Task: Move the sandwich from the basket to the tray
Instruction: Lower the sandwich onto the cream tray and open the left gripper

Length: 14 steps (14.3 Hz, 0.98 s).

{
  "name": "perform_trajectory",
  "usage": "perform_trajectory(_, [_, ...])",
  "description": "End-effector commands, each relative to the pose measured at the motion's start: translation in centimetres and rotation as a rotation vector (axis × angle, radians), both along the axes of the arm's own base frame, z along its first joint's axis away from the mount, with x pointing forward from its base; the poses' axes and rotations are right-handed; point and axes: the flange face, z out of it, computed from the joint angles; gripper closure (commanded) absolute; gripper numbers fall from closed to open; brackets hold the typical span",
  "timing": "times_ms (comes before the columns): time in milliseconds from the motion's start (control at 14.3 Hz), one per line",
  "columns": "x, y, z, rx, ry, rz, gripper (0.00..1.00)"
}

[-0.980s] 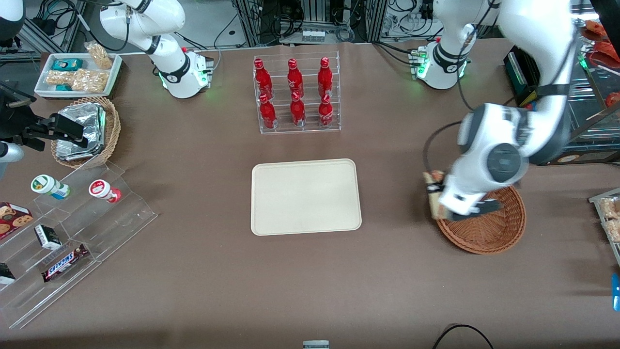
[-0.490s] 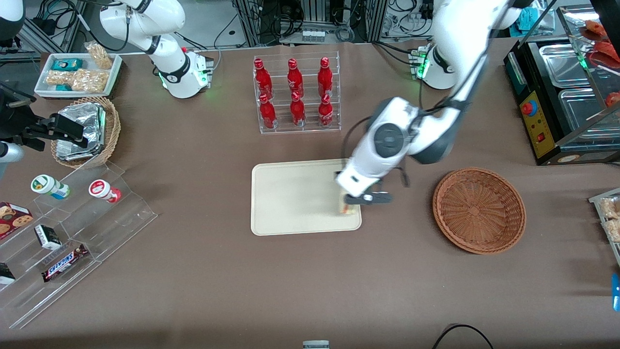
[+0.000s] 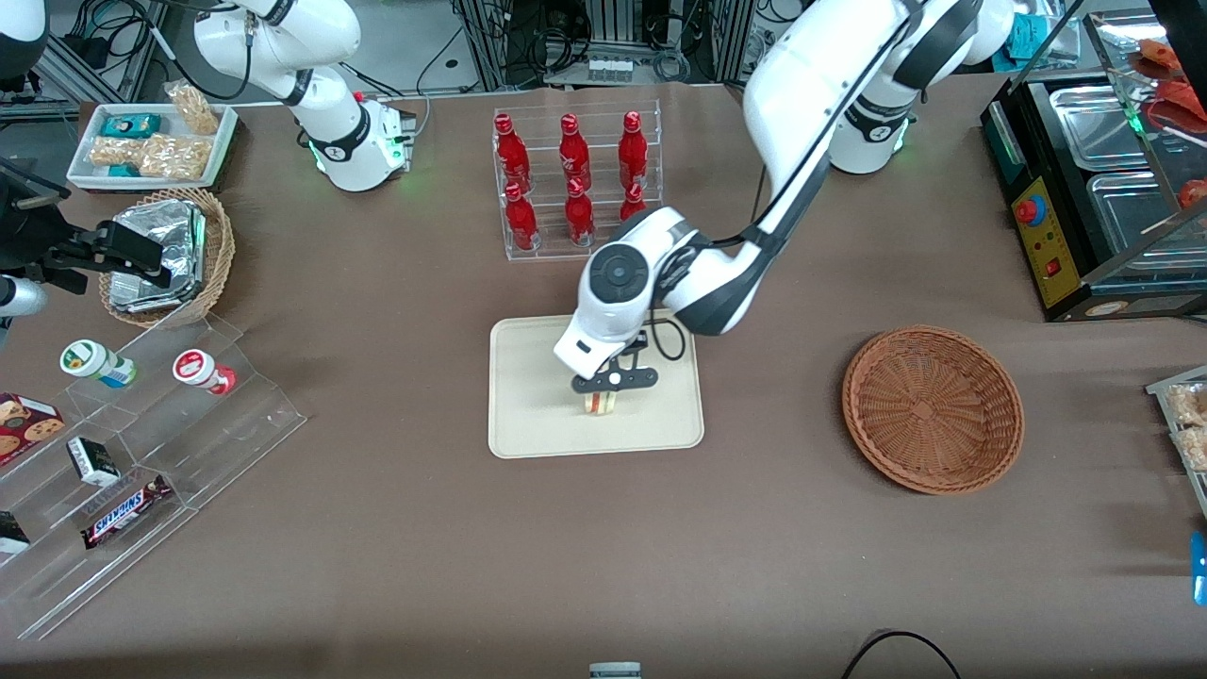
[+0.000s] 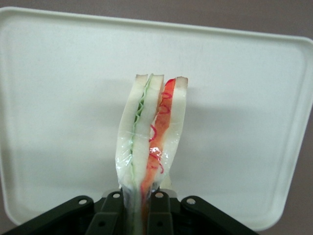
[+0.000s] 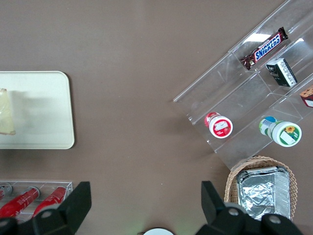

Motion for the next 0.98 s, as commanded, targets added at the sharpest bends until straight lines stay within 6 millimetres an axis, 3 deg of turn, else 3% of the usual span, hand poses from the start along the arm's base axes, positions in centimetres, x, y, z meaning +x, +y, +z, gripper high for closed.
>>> perform_trajectory(0, [1.0,-1.3,-0.3,0.008,-0.023,0.031,1.0])
perform_trajectory(140, [0.7,-1.5,-0.7,0.004,-0.012,0.032,1.0])
perform_trajectory(280, [-0.1,-2.0,-2.4,0.012,0.006,0.02,0.99])
perform_trajectory(350, [-0.4,-2.2,-3.1,0.016,0.013,0.02,0.92])
perform_trajectory(490, [-0.2,-2.1,-2.9,-0.001,0.03,0.038,0.01])
perform_trajectory(630, [-0.2,-2.2,-1.9,-0.014,0.041,0.049,0.0])
perform_trajectory(700, [-0.1,-2.2,-0.5,-0.02,0.023,0.043,0.0])
perform_trajectory(840, [0.2,-1.3,3.8,-0.012,0.002,0.03,0.0])
perform_trajectory(910, [0.6,0.2,6.4,0.014,0.019,0.009,0.0])
